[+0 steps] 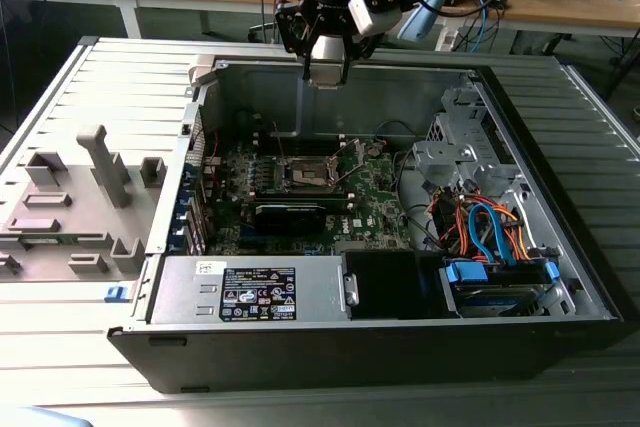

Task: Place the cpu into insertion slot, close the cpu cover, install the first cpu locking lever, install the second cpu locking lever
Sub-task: 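Place the cpu into insertion slot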

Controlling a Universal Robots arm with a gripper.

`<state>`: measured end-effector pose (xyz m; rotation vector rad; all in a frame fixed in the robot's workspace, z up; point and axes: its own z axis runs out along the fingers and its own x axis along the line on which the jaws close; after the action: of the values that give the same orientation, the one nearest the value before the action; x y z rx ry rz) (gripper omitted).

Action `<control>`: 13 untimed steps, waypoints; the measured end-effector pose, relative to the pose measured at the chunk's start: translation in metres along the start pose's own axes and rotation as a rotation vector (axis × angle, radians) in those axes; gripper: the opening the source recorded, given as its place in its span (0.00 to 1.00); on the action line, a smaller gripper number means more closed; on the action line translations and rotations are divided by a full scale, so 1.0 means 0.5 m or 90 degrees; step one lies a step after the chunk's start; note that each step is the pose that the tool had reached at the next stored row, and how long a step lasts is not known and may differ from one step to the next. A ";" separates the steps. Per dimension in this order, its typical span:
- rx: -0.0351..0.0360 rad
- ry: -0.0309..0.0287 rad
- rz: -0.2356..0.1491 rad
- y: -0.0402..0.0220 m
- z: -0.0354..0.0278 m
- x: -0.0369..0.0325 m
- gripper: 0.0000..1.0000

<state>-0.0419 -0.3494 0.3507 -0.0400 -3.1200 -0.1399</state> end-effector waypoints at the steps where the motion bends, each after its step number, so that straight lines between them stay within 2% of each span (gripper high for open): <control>1: 0.0000 0.0000 0.000 0.000 0.000 0.000 0.55; 13: 0.0003 0.0000 0.000 0.000 0.004 0.000 0.55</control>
<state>-0.0419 -0.3493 0.3485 -0.0400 -3.1200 -0.1392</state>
